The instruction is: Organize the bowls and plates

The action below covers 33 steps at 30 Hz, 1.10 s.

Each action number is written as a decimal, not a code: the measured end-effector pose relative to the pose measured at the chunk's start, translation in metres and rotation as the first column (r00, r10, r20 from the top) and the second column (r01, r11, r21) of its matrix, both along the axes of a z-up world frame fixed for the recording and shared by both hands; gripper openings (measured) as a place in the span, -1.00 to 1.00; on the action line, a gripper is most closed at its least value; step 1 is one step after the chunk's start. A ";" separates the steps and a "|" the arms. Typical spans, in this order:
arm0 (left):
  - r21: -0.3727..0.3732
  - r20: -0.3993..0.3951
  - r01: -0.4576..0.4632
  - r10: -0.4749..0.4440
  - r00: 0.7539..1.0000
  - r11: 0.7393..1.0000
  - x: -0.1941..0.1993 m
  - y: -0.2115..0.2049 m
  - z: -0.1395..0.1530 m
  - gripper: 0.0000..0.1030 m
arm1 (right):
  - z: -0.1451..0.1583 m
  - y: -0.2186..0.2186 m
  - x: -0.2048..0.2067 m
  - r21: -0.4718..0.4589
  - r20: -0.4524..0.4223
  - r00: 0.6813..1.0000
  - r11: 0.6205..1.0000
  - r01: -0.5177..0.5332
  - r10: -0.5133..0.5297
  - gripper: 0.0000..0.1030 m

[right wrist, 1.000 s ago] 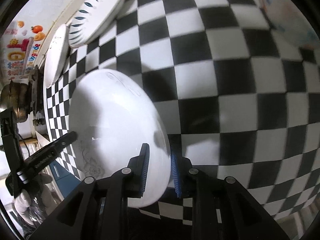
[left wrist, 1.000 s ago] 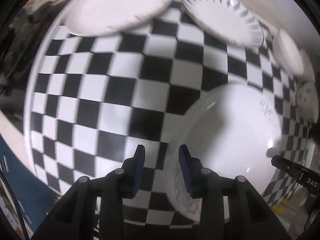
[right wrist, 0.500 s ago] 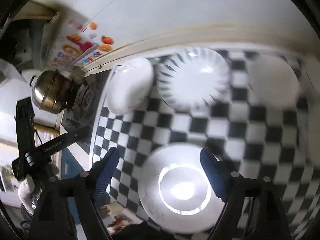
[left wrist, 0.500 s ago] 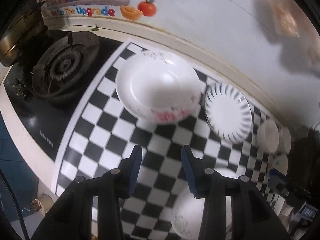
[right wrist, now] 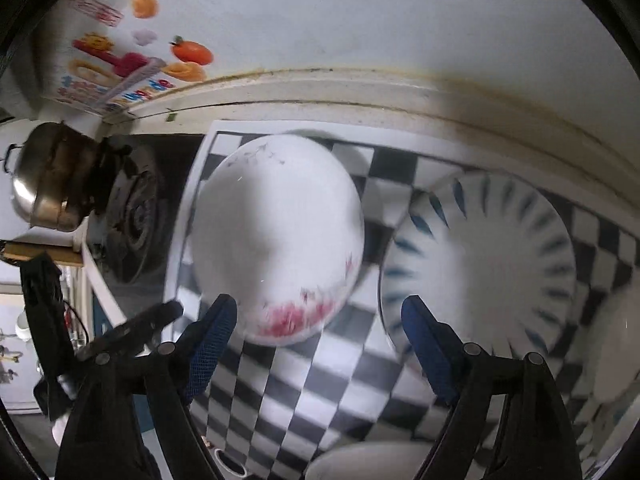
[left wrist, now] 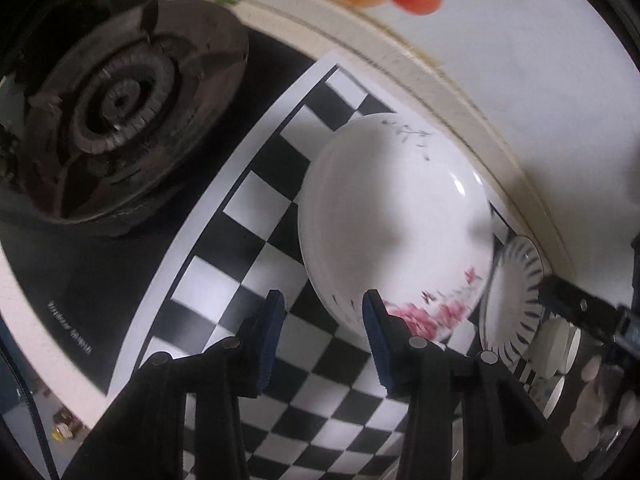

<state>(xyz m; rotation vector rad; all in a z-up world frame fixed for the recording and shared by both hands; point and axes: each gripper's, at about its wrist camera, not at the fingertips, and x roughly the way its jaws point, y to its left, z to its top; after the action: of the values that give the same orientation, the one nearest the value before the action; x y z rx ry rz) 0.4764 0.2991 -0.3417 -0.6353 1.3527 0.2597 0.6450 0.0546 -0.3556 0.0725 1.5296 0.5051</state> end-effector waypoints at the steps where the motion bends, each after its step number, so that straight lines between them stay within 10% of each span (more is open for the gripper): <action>1: -0.007 -0.009 0.002 -0.002 1.000 1.000 0.003 0.002 -0.006 -0.26 | -0.008 0.007 0.009 -0.011 -0.010 1.000 1.000 -0.008 0.007 0.66; 18: -0.042 -0.067 0.062 -0.065 0.996 0.997 0.044 -0.003 -0.058 -0.28 | -0.096 0.048 0.075 -0.057 -0.168 0.982 0.994 -0.092 0.082 0.20; 26: -0.018 -0.044 0.055 -0.056 0.997 0.998 0.041 -0.004 -0.059 -0.50 | -0.100 0.053 0.073 -0.099 -0.154 0.982 0.987 -0.130 0.113 -0.50; 33: -0.014 -0.027 0.035 -0.035 0.999 0.999 0.031 0.008 -0.054 -0.56 | -0.098 0.044 0.065 -0.095 -0.156 0.980 0.986 -0.139 0.123 -0.54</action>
<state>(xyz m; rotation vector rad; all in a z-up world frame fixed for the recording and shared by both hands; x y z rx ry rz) 0.5069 0.3068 -0.3958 -0.6205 1.3912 0.2321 0.7096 0.0985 -0.4539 -0.0743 1.7132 0.5320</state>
